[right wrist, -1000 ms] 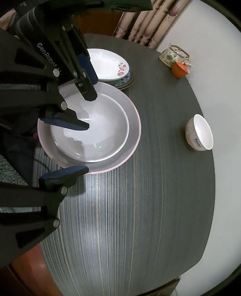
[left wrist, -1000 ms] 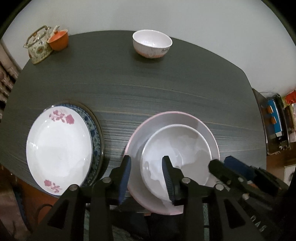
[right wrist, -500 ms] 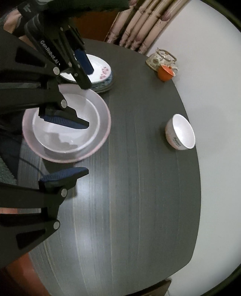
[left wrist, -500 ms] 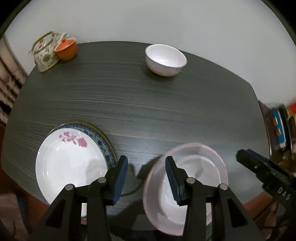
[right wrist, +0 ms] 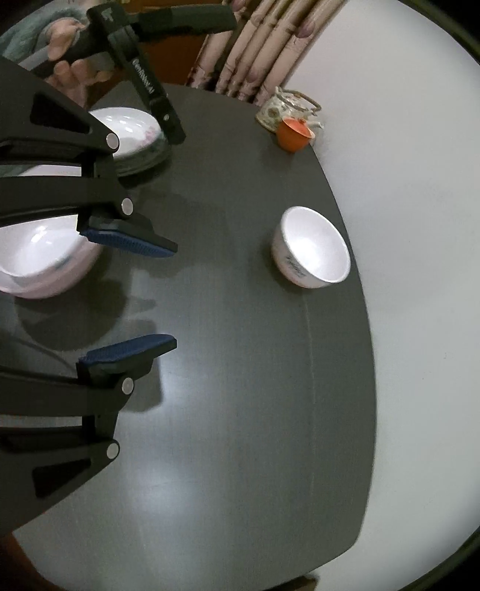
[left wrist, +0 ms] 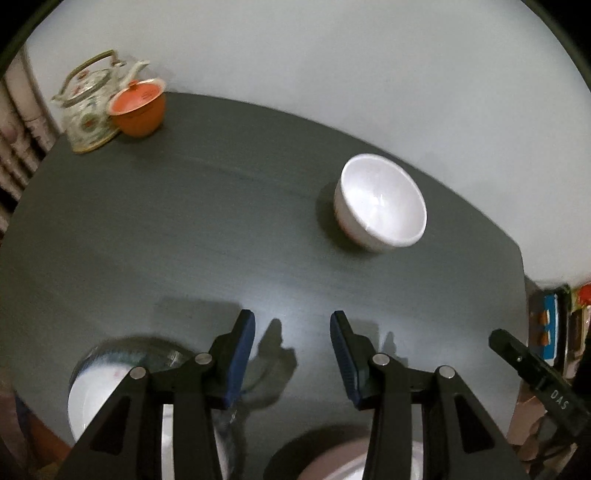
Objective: Organize plates and bowls
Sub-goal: 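Move both tools to the small white 'Rabbit' bowl, then close both tools on the rim of the small white bowl, then lift the small white bowl with both tools over the nested bowls, then lower the small white bowl into the white bowl with both tools, then open both tools and release the small white bowl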
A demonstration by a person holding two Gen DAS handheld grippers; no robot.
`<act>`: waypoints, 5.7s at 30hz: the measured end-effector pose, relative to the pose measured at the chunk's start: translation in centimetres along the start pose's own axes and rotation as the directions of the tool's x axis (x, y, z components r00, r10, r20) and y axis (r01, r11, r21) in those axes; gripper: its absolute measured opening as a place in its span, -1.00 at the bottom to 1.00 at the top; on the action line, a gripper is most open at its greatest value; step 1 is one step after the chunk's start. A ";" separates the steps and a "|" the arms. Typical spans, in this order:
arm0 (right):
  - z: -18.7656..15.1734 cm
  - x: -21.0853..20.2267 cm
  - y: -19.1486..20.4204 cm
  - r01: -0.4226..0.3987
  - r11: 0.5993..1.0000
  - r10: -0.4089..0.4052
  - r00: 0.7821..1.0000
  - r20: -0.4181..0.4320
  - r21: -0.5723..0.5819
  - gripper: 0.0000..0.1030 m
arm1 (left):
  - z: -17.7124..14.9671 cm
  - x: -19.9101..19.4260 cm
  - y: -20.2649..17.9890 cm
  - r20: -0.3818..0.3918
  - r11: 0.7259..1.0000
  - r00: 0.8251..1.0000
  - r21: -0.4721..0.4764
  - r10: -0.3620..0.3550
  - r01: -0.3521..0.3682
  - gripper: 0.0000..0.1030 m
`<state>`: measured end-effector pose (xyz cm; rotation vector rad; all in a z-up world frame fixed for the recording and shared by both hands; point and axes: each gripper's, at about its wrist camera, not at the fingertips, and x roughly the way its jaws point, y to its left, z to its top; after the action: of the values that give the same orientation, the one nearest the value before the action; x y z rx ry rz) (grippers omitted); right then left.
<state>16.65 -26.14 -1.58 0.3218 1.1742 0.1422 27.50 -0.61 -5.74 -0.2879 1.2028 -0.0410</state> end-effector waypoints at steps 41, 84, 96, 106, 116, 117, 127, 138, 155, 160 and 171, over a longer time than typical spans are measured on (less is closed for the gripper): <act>11.6 12.2 0.9 -0.069 0.991 0.081 0.992 -0.097 0.118 -0.72 | 6.3 8.1 -4.9 -0.085 0.996 0.993 -0.026 -0.084 0.082 -0.76; -7.2 -6.1 6.4 -0.054 0.998 0.053 0.998 0.030 0.034 -0.72 | -12.8 -8.2 -2.8 -0.039 0.993 0.993 0.037 -0.112 0.114 -0.76; -12.2 -6.1 5.6 -0.039 0.998 0.039 0.999 -0.004 0.054 -0.70 | -16.4 -6.5 -1.8 -0.109 0.994 0.989 0.037 -0.096 0.101 -0.76; -13.7 -4.1 4.6 -0.027 0.995 0.032 0.998 -0.054 0.091 -0.67 | -16.8 -4.1 -2.0 -0.162 0.996 0.985 0.055 -0.066 0.075 -0.76; -13.9 -2.7 3.9 -0.012 0.994 0.022 0.996 -0.088 0.106 -0.67 | -16.5 -2.6 -2.4 -0.192 0.996 0.980 0.065 -0.048 0.062 -0.76; -13.9 -2.5 3.8 -0.012 0.994 0.022 0.995 -0.093 0.109 -0.67 | -16.5 -2.5 -2.5 -0.193 0.996 0.980 0.067 -0.046 0.060 -0.76; -13.9 -1.6 3.3 -0.008 0.993 0.021 0.993 -0.116 0.115 -0.67 | -16.6 -1.9 -2.9 -0.204 0.996 0.978 0.064 -0.041 0.056 -0.76; -13.8 -1.1 3.2 -0.001 0.995 0.013 0.992 -0.124 0.100 -0.65 | -16.2 -2.2 -2.3 -0.203 0.996 0.978 0.057 -0.056 0.069 -0.76; -14.0 -2.1 3.3 -0.010 0.995 0.020 0.994 -0.105 0.095 -0.22 | -15.5 -4.3 -0.8 -0.167 0.992 0.980 0.048 -0.111 0.120 -0.74; -13.8 -3.0 3.2 -0.019 0.994 0.028 0.996 -0.083 0.103 -0.19 | -15.0 -6.0 0.6 -0.138 0.990 0.981 0.022 -0.136 0.140 -0.74; -13.9 -5.9 2.1 -0.019 0.992 0.025 0.999 -0.046 0.127 -0.19 | -14.8 -6.2 3.7 -0.158 0.988 0.977 -0.071 -0.145 0.135 -0.74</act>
<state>1.70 -23.43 -0.50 0.4456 1.2296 0.0954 11.10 1.14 -5.78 -0.4284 1.3459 -0.1536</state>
